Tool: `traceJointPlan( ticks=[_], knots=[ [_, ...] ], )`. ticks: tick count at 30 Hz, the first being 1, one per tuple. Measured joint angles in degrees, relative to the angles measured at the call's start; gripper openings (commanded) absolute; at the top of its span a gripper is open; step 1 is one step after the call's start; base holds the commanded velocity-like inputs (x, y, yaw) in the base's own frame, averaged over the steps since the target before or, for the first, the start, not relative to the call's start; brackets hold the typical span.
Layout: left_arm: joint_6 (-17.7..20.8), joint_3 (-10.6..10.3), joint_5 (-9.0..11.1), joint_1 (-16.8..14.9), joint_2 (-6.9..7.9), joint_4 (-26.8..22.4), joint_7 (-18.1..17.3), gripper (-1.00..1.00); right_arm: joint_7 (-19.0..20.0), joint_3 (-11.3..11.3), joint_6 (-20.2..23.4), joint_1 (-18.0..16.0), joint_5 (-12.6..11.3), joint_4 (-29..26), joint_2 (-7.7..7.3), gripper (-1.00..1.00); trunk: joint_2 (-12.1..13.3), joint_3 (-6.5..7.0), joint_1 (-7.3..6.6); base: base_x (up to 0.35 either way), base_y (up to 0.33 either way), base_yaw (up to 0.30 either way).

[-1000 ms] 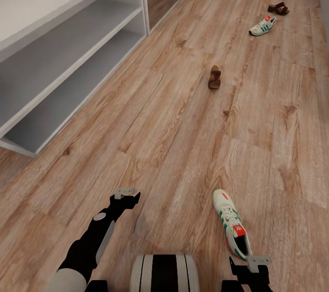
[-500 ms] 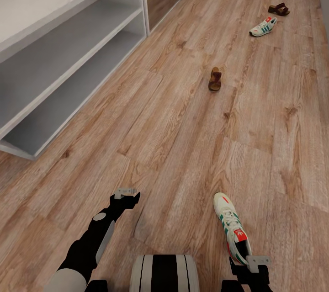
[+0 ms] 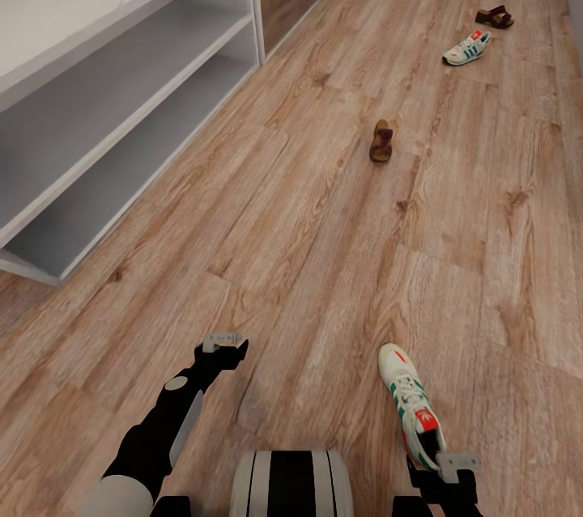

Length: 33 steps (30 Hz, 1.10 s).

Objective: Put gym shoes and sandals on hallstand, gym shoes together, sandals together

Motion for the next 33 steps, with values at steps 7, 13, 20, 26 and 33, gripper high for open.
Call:
traceJointPlan(
  ticks=[7,13,20,26,33],
  knots=[
    [0.0,0.0,0.05,0.03,0.02,0.0,0.0,1.0,0.0,0.0,0.0,-0.01,-0.01,0.01,0.0,1.0,0.0,0.0,0.0,0.093,0.0,0.0],
    [-0.01,0.0,0.06,0.02,0.03,0.0,0.0,1.0,-0.03,-0.01,0.0,0.0,0.05,0.03,0.0,-1.0,0.0,0.0,0.01,0.02,0.0,0.0],
    [-0.01,0.0,0.06,0.02,0.01,0.0,0.0,1.0,-0.03,-0.07,0.0,0.0,0.06,0.01,0.0,-1.0,0.0,0.0,0.01,0.001,0.0,0.0],
    [-0.01,0.0,-0.04,0.07,0.01,-0.02,0.0,1.0,-0.05,-0.06,0.0,-0.01,0.06,0.01,-0.01,-1.0,0.0,0.0,0.01,0.0,0.0,0.0],
    [-0.01,0.0,-0.05,0.08,0.03,-0.08,0.0,1.0,-0.03,-0.05,0.0,-0.02,0.05,0.01,0.0,-1.0,0.0,0.0,0.01,0.0,0.0,0.0]
  ],
)
